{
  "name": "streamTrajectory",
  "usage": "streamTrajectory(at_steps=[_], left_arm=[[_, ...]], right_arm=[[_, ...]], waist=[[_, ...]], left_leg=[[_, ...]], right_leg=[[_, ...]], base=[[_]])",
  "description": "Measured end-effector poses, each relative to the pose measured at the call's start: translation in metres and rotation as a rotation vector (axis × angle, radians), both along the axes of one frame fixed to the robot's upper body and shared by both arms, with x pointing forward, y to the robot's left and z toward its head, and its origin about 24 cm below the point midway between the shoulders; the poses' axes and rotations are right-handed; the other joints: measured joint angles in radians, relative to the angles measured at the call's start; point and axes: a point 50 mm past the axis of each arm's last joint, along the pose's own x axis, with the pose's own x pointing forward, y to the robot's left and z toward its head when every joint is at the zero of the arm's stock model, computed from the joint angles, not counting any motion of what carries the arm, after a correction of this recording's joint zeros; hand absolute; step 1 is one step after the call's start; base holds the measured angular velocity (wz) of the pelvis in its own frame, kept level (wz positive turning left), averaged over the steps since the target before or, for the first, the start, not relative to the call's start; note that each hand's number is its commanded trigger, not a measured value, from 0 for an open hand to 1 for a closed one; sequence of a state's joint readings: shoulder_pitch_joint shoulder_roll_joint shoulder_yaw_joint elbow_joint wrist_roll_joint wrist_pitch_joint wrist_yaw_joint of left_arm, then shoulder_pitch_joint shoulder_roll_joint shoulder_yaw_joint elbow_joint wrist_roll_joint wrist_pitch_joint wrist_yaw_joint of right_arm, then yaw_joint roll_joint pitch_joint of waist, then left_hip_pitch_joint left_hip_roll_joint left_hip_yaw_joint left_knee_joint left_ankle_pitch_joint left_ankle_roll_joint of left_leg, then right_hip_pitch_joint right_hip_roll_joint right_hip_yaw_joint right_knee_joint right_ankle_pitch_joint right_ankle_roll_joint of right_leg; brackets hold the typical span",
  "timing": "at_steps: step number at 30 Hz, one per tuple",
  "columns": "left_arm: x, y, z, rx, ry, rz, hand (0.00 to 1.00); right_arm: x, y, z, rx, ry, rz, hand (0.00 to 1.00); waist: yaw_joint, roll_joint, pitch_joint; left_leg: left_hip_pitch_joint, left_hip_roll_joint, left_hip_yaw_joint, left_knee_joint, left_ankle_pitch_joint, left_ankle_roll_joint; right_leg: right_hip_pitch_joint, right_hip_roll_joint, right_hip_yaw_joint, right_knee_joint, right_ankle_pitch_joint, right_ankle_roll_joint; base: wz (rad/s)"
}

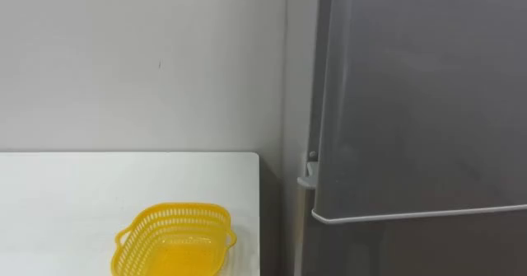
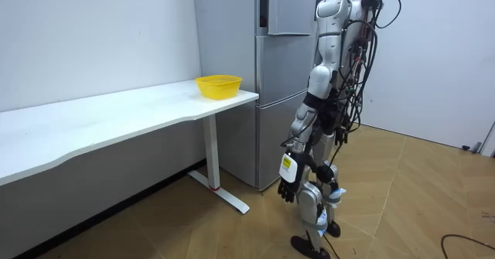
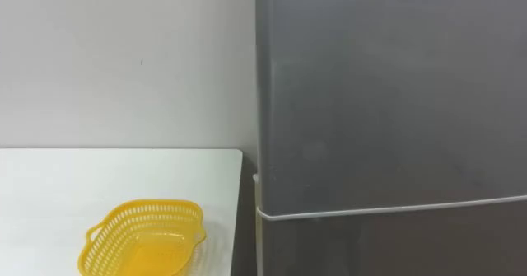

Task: Retrieve from the upper fridge

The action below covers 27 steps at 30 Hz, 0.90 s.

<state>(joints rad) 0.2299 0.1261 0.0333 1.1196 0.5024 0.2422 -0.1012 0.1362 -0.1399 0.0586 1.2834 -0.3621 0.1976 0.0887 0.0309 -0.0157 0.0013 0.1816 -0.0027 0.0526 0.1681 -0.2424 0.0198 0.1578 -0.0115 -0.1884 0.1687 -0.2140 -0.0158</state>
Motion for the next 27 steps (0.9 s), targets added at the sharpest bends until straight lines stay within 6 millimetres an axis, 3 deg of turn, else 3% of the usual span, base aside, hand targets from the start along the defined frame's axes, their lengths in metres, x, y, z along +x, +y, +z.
streamTrajectory(at_steps=[27], left_arm=[[0.0052, 0.0004, 0.0006, 0.017, -0.042, 0.017, 0.00]], right_arm=[[-0.0021, 0.0035, -0.0007, 0.029, 0.011, -0.012, 0.00]], waist=[[0.001, -0.004, 0.0000]], left_leg=[[0.002, -0.003, -0.002, 0.000, 0.000, 0.000]], right_leg=[[0.003, -0.004, -0.003, -0.001, -0.002, 0.002]], base=[[0.00]])
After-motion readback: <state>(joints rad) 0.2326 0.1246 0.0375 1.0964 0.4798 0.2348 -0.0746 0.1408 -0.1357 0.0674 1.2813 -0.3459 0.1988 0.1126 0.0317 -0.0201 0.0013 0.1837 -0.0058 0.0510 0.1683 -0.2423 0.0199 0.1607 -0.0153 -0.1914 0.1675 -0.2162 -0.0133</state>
